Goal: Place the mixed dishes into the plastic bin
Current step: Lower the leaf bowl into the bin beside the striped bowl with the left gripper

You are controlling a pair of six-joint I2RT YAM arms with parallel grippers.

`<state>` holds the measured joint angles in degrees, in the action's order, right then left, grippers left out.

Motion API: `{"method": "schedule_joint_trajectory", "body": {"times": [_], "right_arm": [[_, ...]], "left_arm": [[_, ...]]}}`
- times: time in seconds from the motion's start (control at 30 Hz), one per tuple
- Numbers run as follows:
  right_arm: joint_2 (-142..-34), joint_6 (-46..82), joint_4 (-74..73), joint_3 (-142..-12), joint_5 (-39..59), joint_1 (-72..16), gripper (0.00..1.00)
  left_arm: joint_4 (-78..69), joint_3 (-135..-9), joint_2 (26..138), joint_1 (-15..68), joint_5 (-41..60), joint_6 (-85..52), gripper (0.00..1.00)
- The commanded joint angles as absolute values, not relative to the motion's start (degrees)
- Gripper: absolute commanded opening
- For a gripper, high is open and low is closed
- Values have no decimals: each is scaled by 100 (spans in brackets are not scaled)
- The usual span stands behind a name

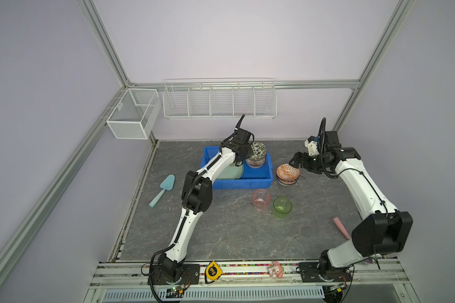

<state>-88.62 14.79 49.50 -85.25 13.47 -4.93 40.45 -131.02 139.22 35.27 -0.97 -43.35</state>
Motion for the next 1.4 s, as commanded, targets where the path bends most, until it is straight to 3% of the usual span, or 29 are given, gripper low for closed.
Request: {"method": "schedule_joint_trajectory", "body": {"times": [0.0, 0.6, 1.2, 1.37], "right_arm": [[-8769, 1345, 4793, -8420, 1568, -439, 91], [-8807, 1345, 4737, -8369, 1680, -337, 91], [-8802, 1337, 4760, -8385, 1723, -301, 91], [-8823, 1340, 4755, -8399, 1743, -297, 91]], "left_arm": [[4241, -13378, 13942, 3568, -278, -4271, 0], [4442, -13698, 14252, 3586, -237, -4133, 0], [4456, -13839, 14451, 3586, 16, -4025, 6], [4465, -13841, 14467, 3586, 18, -4008, 12]]}}
